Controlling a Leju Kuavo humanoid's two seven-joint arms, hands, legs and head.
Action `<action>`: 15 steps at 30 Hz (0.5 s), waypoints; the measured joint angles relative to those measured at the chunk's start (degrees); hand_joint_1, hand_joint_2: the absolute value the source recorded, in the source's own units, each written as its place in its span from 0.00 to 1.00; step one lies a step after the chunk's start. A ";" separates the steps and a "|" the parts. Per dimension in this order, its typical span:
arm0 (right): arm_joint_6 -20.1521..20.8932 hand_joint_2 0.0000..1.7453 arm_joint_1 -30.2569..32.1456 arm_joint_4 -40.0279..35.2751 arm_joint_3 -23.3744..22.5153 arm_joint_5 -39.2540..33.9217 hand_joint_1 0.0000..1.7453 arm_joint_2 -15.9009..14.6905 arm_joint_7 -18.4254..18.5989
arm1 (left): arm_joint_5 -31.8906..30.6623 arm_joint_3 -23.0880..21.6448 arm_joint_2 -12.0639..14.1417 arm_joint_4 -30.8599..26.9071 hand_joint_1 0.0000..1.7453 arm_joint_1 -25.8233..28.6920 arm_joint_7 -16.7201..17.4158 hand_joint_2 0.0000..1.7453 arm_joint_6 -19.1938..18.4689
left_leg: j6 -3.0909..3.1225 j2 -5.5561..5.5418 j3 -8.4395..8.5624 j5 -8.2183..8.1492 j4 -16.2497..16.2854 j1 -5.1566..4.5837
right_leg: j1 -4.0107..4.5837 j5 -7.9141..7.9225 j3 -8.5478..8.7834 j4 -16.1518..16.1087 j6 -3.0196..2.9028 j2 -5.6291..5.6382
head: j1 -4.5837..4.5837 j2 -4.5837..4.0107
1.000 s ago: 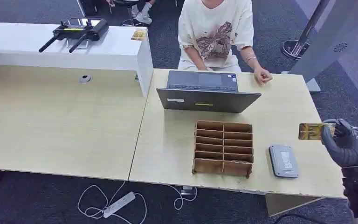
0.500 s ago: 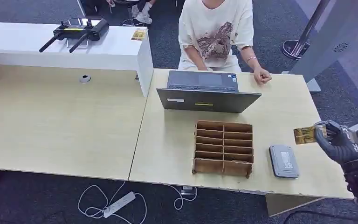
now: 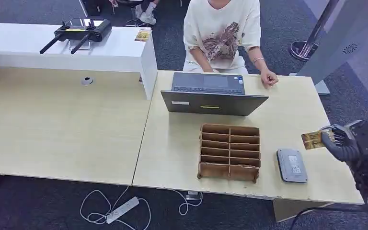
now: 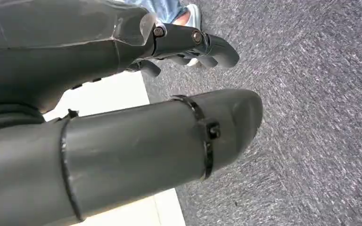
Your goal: Pass the card to the sensor for recognition and then transmit it.
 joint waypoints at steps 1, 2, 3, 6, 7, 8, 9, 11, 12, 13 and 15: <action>-0.70 1.00 -0.34 0.63 0.48 0.68 1.00 0.00 0.04 | 0.00 0.15 0.00 0.00 0.00 0.00 0.00 0.00 0.00 | 0.00 0.00 0.00 0.00 0.00 0.00 | 0.00 0.00 0.00 0.00 0.00 0.00 | 0.00 0.00; -1.13 1.00 -0.64 1.36 0.90 1.05 1.00 0.00 0.04 | 0.00 0.26 -0.02 0.00 0.00 -0.01 0.00 0.00 0.00 | 0.00 0.00 0.01 0.00 0.00 0.00 | 0.00 0.00 0.00 0.00 0.00 -0.01 | 0.00 0.00; -1.51 1.00 -0.84 2.01 1.25 1.44 1.00 0.09 0.00 | 0.00 0.33 -0.02 0.00 0.00 0.00 0.00 0.00 0.00 | 0.00 -0.01 0.00 0.00 0.00 0.00 | 0.00 0.00 0.01 0.00 0.00 -0.03 | 0.00 0.00; -2.21 1.00 -0.93 3.28 2.16 1.96 1.00 0.35 -0.07 | -0.11 0.57 -0.07 0.00 0.00 0.00 0.00 0.00 0.00 | 0.00 -0.02 -0.01 0.01 0.00 0.00 | 0.00 0.00 0.01 0.01 0.00 -0.05 | 0.00 0.00; -2.38 1.00 -0.94 3.62 2.36 2.20 1.00 0.48 -0.09 | -0.11 0.59 -0.09 0.00 0.00 0.00 0.00 0.00 0.00 | 0.00 -0.02 -0.01 0.01 0.00 0.00 | 0.00 0.00 0.01 0.01 0.00 -0.05 | -0.02 0.00; -2.42 1.00 -0.95 3.78 2.44 2.34 1.00 0.52 -0.09 | -0.11 0.59 -0.09 0.00 0.00 -0.01 0.00 0.00 0.00 | 0.00 -0.02 -0.01 0.01 0.00 0.00 | 0.00 0.00 0.01 0.01 0.00 -0.05 | 0.00 0.00; -2.49 1.00 -0.96 4.09 2.60 2.42 1.00 0.61 -0.09 | -0.15 0.61 -0.09 0.00 0.00 -0.01 0.00 0.00 0.00 | 0.00 -0.02 -0.01 0.01 0.00 0.00 | 0.00 0.00 0.01 0.01 0.00 -0.05 | 0.00 0.00; -2.49 1.00 -0.97 4.46 2.84 2.40 1.00 0.68 -0.11 | -0.18 0.61 -0.09 0.00 0.00 -0.01 0.00 0.00 0.00 | 0.00 -0.02 -0.01 0.00 0.00 0.00 | 0.00 0.00 0.01 0.01 0.00 -0.05 | 0.00 0.00; -2.47 1.00 -0.97 4.59 2.95 2.42 1.00 0.70 -0.09 | -0.17 0.61 -0.09 0.00 0.00 0.00 0.02 0.00 0.00 | 0.00 -0.02 -0.01 0.00 0.00 0.00 | 0.00 0.00 0.01 0.00 0.00 -0.05 | 0.00 0.00; -2.44 1.00 -1.01 4.70 3.01 2.53 1.00 0.74 0.07 | -0.20 0.63 -0.09 0.00 0.00 0.00 0.02 0.00 0.00 | 0.00 -0.02 -0.01 0.00 0.00 0.00 | 0.00 0.00 0.01 0.00 0.00 -0.05 | 0.00 0.00; -2.18 1.00 -1.09 5.00 3.26 3.01 1.00 0.81 0.70 | -0.35 0.63 -0.09 0.00 0.00 -0.01 0.02 0.00 0.00 | 0.00 -0.02 -0.01 0.00 0.00 0.00 | 0.00 0.00 0.01 0.01 0.00 -0.05 | 0.00 0.00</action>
